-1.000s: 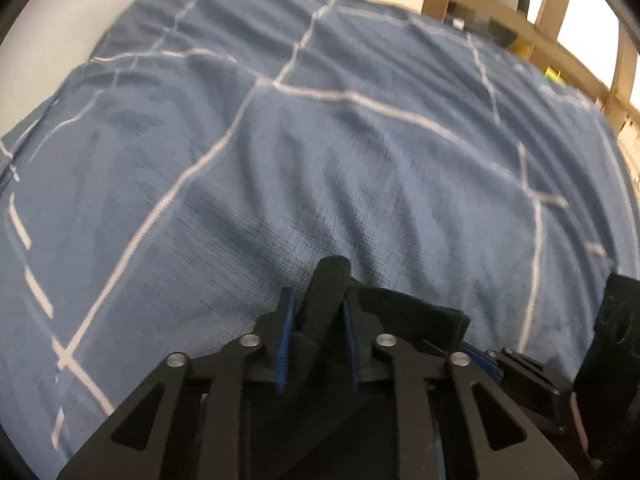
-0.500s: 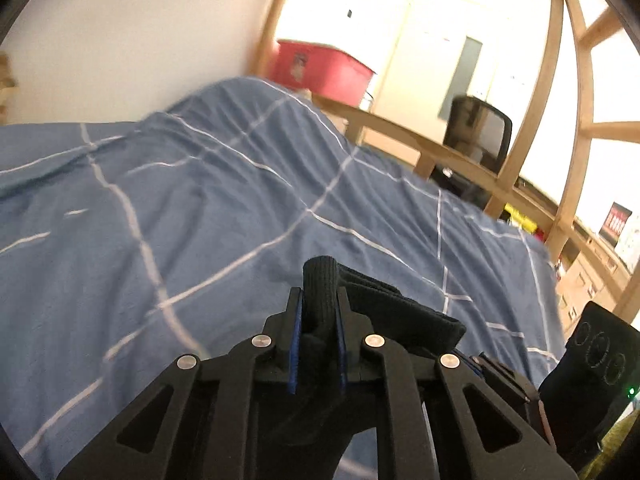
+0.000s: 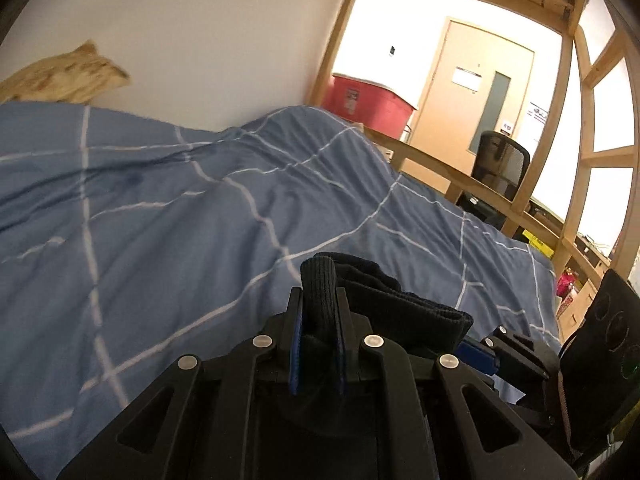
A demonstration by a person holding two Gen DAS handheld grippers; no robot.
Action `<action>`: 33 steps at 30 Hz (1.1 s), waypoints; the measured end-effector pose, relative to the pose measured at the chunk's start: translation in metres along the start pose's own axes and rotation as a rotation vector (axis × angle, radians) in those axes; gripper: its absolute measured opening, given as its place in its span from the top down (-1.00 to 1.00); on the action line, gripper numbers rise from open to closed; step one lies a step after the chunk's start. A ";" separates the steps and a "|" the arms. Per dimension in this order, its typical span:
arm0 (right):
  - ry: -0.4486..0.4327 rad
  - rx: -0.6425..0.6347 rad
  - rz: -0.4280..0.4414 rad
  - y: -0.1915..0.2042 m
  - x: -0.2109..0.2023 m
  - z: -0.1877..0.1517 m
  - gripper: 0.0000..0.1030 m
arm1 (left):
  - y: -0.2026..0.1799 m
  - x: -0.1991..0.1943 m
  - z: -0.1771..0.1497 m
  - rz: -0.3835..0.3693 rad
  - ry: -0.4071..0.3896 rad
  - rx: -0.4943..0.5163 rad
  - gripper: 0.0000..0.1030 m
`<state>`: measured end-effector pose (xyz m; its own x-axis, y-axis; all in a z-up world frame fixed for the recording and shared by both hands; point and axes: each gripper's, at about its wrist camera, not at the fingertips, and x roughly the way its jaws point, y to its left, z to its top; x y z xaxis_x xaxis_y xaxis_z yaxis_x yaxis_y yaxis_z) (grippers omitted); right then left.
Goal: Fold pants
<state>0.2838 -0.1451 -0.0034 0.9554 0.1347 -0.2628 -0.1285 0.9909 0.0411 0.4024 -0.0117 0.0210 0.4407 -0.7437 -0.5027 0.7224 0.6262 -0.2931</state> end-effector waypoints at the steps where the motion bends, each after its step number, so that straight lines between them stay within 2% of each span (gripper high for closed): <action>1: 0.009 -0.009 0.007 0.009 -0.001 -0.002 0.72 | 0.006 -0.006 -0.006 0.001 -0.002 -0.011 0.72; 5: 0.044 -0.082 0.032 0.051 0.002 -0.012 0.72 | 0.039 -0.032 -0.034 -0.006 -0.016 -0.091 0.72; 8: 0.066 -0.119 0.039 0.075 0.009 -0.019 0.72 | 0.054 -0.038 -0.046 0.037 0.006 -0.119 0.65; 9: 0.074 -0.128 0.041 0.081 0.012 -0.021 0.72 | 0.060 -0.043 -0.051 0.066 0.012 -0.131 0.57; 10: 0.082 -0.142 0.042 0.088 0.014 -0.024 0.72 | 0.065 -0.048 -0.057 0.100 0.017 -0.141 0.55; 11: 0.096 -0.173 0.043 0.100 0.018 -0.030 0.72 | 0.071 -0.057 -0.064 0.172 0.020 -0.157 0.55; 14: 0.139 -0.241 0.074 0.121 0.024 -0.046 0.72 | 0.080 -0.080 -0.082 0.275 0.050 -0.202 0.52; 16: 0.159 -0.298 0.091 0.139 0.025 -0.062 0.72 | 0.083 -0.090 -0.095 0.320 0.080 -0.211 0.51; 18: 0.171 -0.354 0.096 0.153 0.023 -0.077 0.71 | 0.085 -0.100 -0.109 0.397 0.118 -0.233 0.50; 19: 0.177 -0.373 0.101 0.158 0.022 -0.082 0.71 | 0.087 -0.104 -0.114 0.408 0.123 -0.247 0.49; 21: 0.192 -0.409 0.109 0.167 0.021 -0.092 0.67 | 0.088 -0.115 -0.126 0.387 0.126 -0.282 0.34; 23: 0.198 -0.435 0.111 0.174 0.021 -0.099 0.54 | 0.087 -0.120 -0.132 0.364 0.127 -0.313 0.29; 24: 0.199 -0.442 0.117 0.176 0.020 -0.101 0.37 | 0.085 -0.122 -0.134 0.366 0.130 -0.320 0.28; 25: 0.203 -0.443 0.137 0.178 0.018 -0.103 0.09 | 0.083 -0.123 -0.135 0.366 0.132 -0.319 0.26; 27: 0.215 -0.437 0.201 0.181 0.009 -0.104 -0.21 | 0.077 -0.122 -0.137 0.337 0.139 -0.307 0.17; 30: 0.199 -0.411 0.219 0.177 -0.010 -0.100 -0.22 | 0.067 -0.115 -0.136 0.298 0.135 -0.308 0.12; 33: 0.181 -0.260 0.170 0.148 -0.025 -0.088 -0.22 | 0.062 -0.113 -0.133 0.318 0.096 -0.338 0.12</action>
<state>0.2174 -0.0014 -0.0759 0.8548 0.2736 -0.4410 -0.3672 0.9194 -0.1411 0.3268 0.1424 -0.0481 0.5491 -0.4880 -0.6784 0.3393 0.8721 -0.3527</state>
